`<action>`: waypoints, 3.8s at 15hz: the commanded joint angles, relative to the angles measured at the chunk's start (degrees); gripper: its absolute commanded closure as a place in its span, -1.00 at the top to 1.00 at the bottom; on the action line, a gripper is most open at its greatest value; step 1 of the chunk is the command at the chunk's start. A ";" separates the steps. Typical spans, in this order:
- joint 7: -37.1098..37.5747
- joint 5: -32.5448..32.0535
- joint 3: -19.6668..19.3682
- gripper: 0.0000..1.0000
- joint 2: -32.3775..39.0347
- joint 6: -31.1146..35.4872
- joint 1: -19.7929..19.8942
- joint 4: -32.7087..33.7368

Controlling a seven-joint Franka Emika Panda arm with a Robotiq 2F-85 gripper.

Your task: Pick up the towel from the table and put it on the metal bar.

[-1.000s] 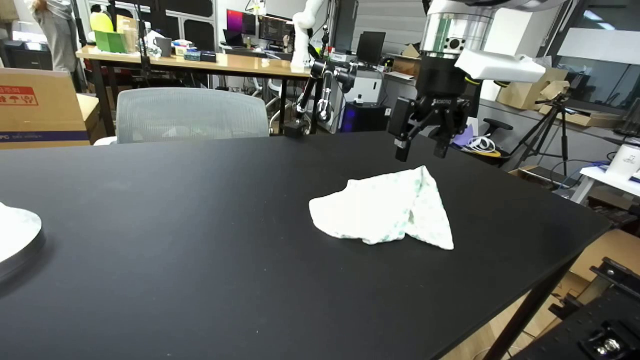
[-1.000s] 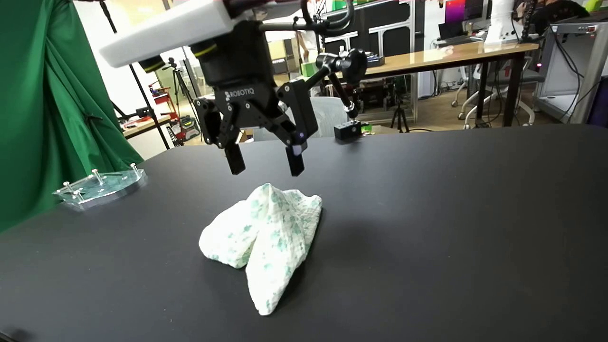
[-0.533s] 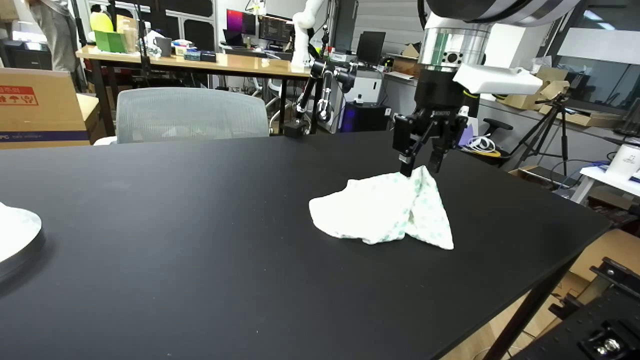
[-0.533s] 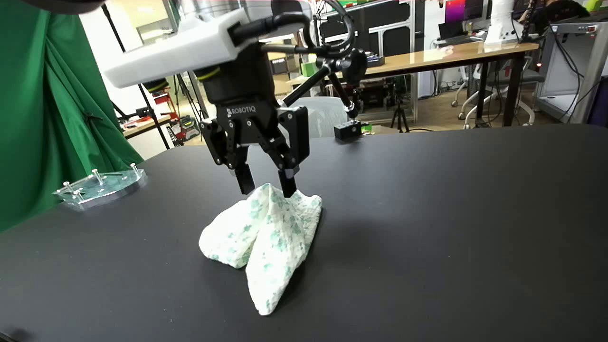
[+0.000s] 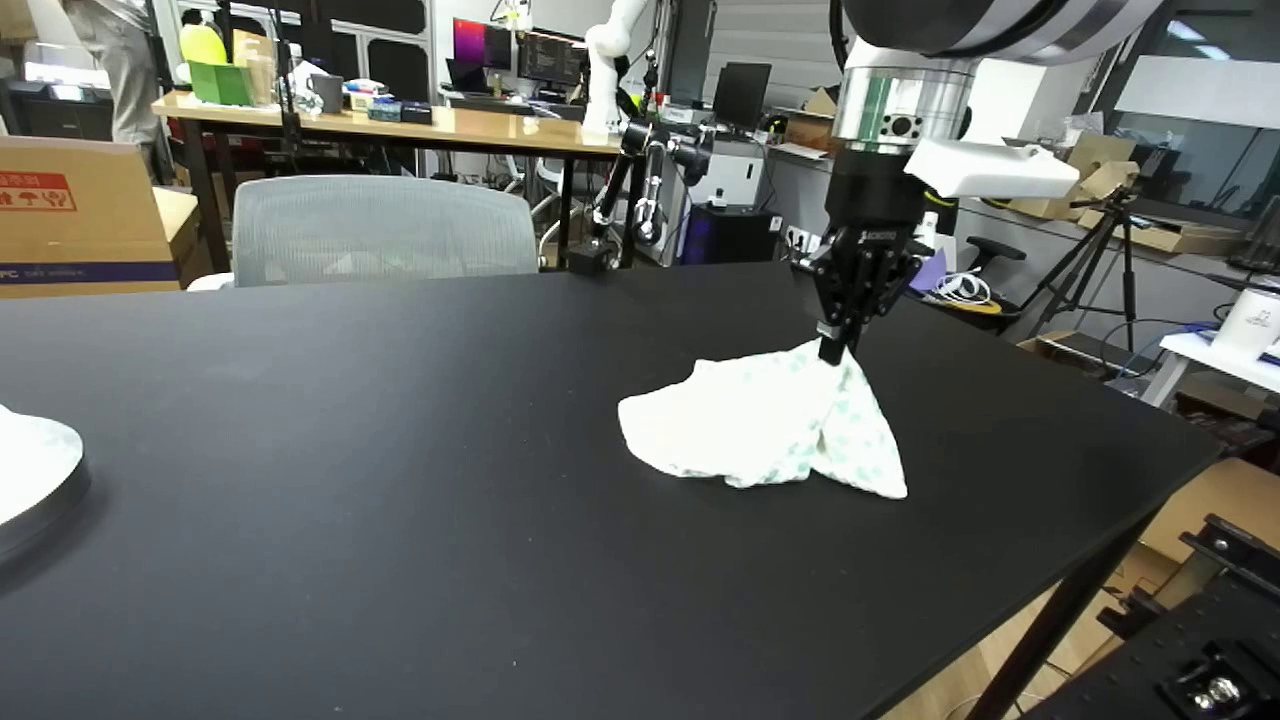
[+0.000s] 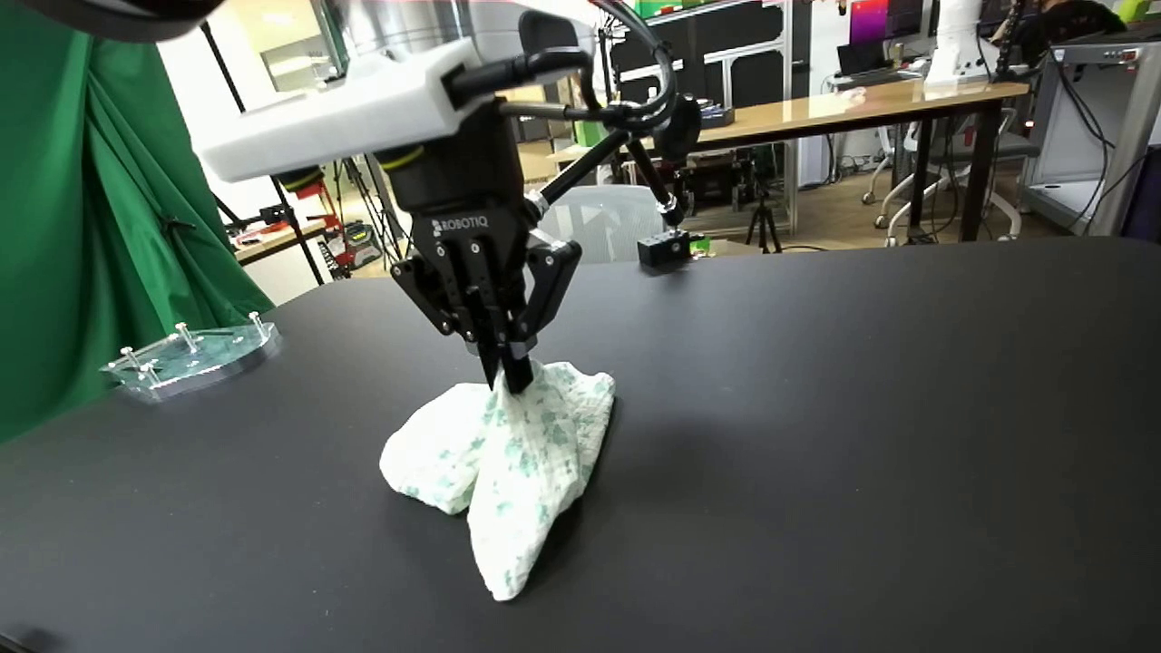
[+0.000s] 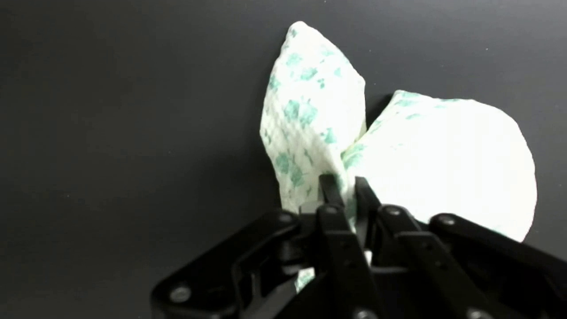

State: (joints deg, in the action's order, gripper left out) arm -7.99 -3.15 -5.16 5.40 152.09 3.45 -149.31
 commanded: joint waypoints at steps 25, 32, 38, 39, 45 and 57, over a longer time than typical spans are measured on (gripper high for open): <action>11.26 6.53 9.28 -0.99 -12.10 2.34 -6.55 22.05; 12.71 6.52 9.35 -0.99 -9.77 2.60 -6.08 25.49; 12.60 7.61 7.78 -0.99 -8.44 2.14 -5.13 24.75; 12.64 7.90 7.49 -0.99 -8.37 2.11 -4.97 24.56; 11.81 10.70 6.36 -0.99 -7.68 1.03 -4.35 22.96; 10.44 16.97 6.67 -0.99 -10.37 -5.50 -5.26 18.26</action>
State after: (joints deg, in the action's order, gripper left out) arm 2.22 12.47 1.84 -2.72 148.57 -1.81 -129.31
